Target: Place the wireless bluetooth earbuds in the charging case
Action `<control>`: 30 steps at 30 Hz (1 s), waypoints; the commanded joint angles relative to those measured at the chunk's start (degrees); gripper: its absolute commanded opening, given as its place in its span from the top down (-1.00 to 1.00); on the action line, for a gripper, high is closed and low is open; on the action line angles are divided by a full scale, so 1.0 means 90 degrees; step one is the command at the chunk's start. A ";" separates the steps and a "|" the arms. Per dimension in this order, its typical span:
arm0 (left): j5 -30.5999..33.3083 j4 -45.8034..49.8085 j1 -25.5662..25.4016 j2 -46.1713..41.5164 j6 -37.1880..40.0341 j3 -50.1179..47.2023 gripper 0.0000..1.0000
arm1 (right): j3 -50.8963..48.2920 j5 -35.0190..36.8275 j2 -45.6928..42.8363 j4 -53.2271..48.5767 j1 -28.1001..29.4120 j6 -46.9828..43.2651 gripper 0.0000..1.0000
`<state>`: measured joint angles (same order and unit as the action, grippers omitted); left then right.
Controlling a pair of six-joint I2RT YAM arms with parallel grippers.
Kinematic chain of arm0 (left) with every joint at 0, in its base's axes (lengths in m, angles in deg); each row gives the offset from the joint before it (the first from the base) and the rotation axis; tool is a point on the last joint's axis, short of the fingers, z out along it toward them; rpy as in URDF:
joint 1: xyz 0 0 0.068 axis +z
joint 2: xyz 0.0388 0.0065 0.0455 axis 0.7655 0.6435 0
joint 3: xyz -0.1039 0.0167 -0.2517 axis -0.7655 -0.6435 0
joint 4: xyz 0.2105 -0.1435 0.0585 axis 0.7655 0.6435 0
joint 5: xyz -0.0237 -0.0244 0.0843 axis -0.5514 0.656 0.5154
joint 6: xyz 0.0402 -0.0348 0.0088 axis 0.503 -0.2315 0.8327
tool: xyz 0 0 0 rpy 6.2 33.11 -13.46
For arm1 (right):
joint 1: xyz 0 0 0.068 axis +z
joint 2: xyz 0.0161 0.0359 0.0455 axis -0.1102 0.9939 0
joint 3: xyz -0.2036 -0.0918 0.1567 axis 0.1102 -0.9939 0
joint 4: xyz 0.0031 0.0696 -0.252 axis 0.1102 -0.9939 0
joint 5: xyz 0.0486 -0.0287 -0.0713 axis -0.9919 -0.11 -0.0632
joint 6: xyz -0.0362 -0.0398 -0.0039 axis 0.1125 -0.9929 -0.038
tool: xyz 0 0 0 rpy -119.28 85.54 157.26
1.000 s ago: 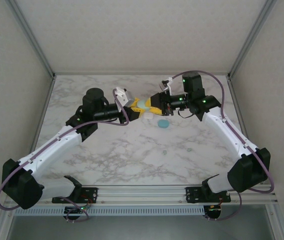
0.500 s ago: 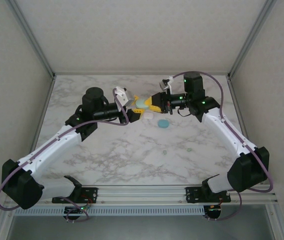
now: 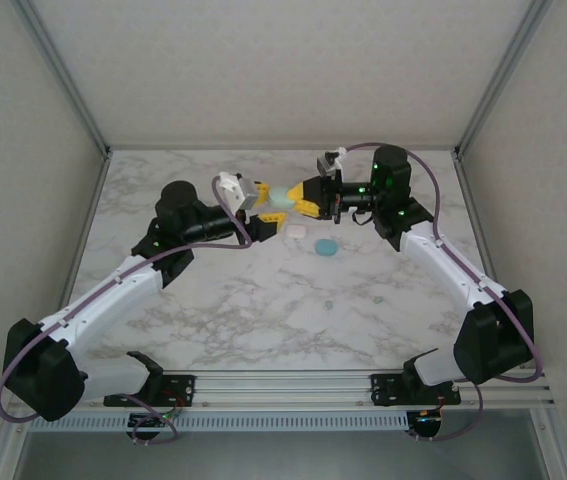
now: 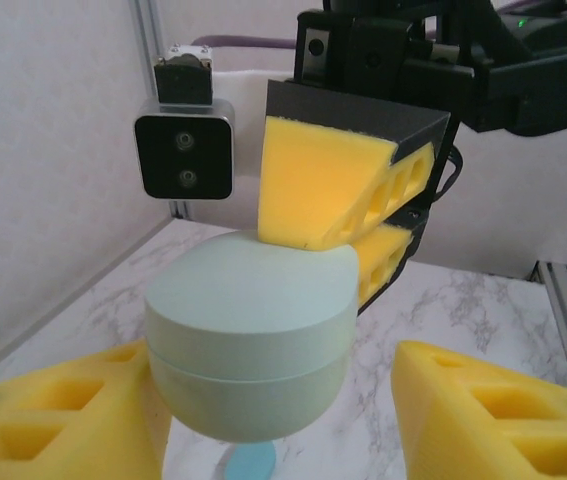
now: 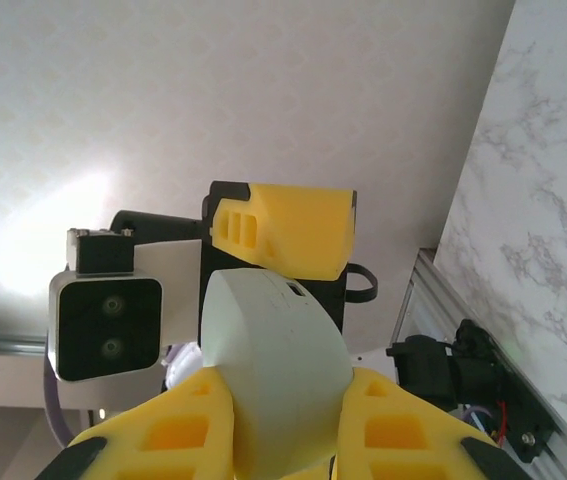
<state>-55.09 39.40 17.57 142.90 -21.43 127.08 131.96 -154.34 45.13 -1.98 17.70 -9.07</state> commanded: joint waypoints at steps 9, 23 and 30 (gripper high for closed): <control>-0.0331 -0.0598 0.0033 -0.0028 -0.0399 0.0042 -0.09 | -0.0107 -0.0105 -0.0029 0.0454 -0.0046 0.0209 0.72; -0.0330 -0.0524 0.0014 0.0111 -0.0519 0.0233 -0.03 | -0.0047 -0.0133 -0.0083 -0.0038 -0.0038 -0.0227 0.71; -0.0381 -0.0091 -0.0014 0.0150 -0.0310 0.0365 0.12 | 0.0007 -0.0118 -0.0069 -0.0096 -0.0020 -0.0267 0.70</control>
<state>-55.85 38.38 17.59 143.77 -24.84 128.06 131.92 -155.41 45.11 -2.35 17.64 -10.03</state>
